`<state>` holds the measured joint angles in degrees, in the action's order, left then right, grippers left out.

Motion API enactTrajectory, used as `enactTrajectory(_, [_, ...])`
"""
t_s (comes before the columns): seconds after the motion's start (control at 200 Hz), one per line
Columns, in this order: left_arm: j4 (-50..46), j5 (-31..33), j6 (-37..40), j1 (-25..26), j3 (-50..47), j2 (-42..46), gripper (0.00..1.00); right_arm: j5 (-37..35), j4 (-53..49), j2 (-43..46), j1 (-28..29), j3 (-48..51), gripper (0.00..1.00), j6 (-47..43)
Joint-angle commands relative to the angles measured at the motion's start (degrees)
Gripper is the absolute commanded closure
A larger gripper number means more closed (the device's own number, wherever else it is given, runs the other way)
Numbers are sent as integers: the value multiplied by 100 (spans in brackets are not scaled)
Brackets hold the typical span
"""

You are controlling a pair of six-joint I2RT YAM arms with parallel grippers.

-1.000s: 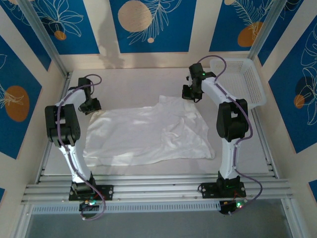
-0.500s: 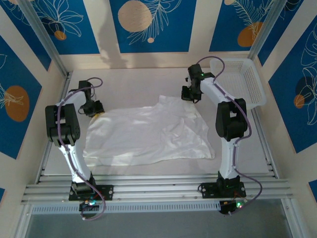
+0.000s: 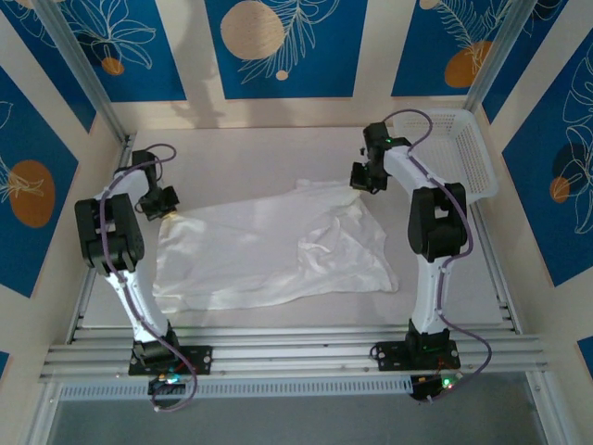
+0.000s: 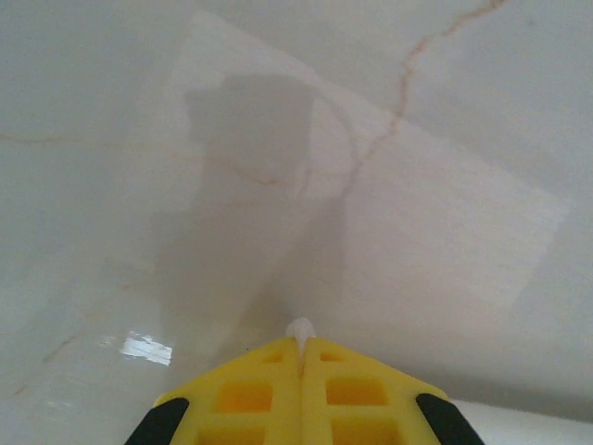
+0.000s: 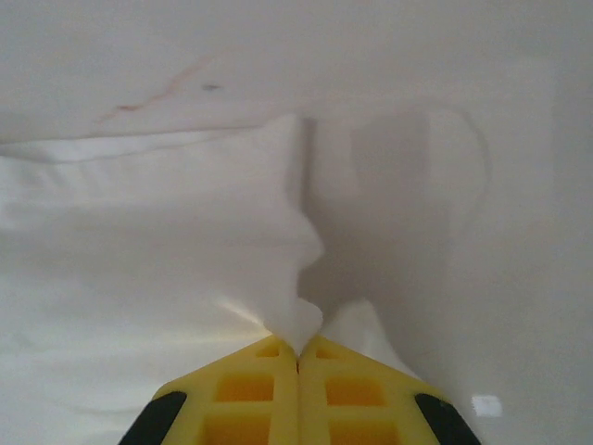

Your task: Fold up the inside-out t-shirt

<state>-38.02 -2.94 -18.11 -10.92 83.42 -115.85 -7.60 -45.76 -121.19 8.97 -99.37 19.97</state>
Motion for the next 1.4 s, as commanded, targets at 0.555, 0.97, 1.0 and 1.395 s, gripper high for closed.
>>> enactTrajectory(0.555, [213,-159,-546,-68,-1842,2892,100,613,1157,1914,-204,2109,100,850])
enactTrajectory(0.97, [138,506,-878,-74,-2768,3825,100,856,1116,3063,-291,3054,100,913])
enactTrajectory(1.0, [145,548,-891,-79,-2797,3936,100,909,1165,3183,-263,3187,100,970])
enactTrajectory(1.395, [1039,468,-1510,-68,-4024,4238,56,1292,1887,3797,34,5123,69,1638])
